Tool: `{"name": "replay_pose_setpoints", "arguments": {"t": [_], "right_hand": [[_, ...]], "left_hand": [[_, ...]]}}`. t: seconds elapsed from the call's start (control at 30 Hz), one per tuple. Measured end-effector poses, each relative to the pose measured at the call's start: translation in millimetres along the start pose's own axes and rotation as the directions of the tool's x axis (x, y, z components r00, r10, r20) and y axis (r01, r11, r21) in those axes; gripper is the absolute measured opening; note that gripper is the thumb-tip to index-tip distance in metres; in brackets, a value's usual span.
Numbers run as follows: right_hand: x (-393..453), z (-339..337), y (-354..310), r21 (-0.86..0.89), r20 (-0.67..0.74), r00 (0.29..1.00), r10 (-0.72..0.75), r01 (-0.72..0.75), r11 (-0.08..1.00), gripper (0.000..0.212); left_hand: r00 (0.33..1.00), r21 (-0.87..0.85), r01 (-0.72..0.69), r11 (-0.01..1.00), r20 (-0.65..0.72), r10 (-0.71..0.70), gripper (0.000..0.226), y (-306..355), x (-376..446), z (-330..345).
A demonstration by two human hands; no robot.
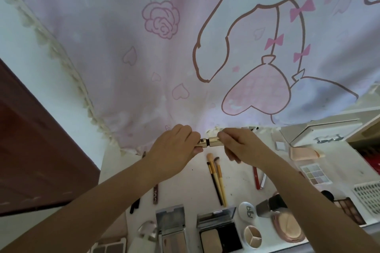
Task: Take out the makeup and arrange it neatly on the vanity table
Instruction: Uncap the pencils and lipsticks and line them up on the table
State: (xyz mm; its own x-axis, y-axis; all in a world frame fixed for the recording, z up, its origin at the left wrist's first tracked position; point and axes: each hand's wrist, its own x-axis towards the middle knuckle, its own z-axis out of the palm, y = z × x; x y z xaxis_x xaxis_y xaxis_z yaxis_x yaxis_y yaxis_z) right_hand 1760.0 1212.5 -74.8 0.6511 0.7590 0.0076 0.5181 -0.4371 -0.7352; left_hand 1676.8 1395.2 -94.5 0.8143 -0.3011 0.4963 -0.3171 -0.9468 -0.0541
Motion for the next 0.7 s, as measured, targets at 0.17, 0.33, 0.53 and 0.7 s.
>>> {"name": "replay_pose_setpoints", "arguments": {"t": [0.17, 0.33, 0.53, 0.7], "right_hand": [[-2.1, 2.6, -0.5, 0.073, -0.127, 0.978, -0.168, 0.178, 0.981, 0.039], [0.5, 5.3, -2.6, 0.214, 0.065, 0.998, 0.018, -0.032, 0.976, 0.017], [-1.4, 8.0, 0.1, 0.13, -0.083, 0.994, -0.076, 0.086, 0.988, 0.034], [0.0, 13.0, 0.5, 0.309, 0.077, 0.996, 0.036, -0.058, 0.949, 0.035]], "left_hand": [[1.0, 0.039, 0.015, 0.999, -0.013, -0.014, 0.022, -2.5, -3.4, 3.0], [0.999, 0.058, -0.008, 0.998, -0.053, 0.012, 0.029, -8.2, -6.9, 4.9], [0.999, 0.045, -0.016, 0.999, -0.036, 0.017, 0.022, -5.3, -12.3, 8.4], [0.999, 0.056, -0.002, 0.998, -0.038, 0.004, 0.022, -7.9, -16.7, 13.6]]}}
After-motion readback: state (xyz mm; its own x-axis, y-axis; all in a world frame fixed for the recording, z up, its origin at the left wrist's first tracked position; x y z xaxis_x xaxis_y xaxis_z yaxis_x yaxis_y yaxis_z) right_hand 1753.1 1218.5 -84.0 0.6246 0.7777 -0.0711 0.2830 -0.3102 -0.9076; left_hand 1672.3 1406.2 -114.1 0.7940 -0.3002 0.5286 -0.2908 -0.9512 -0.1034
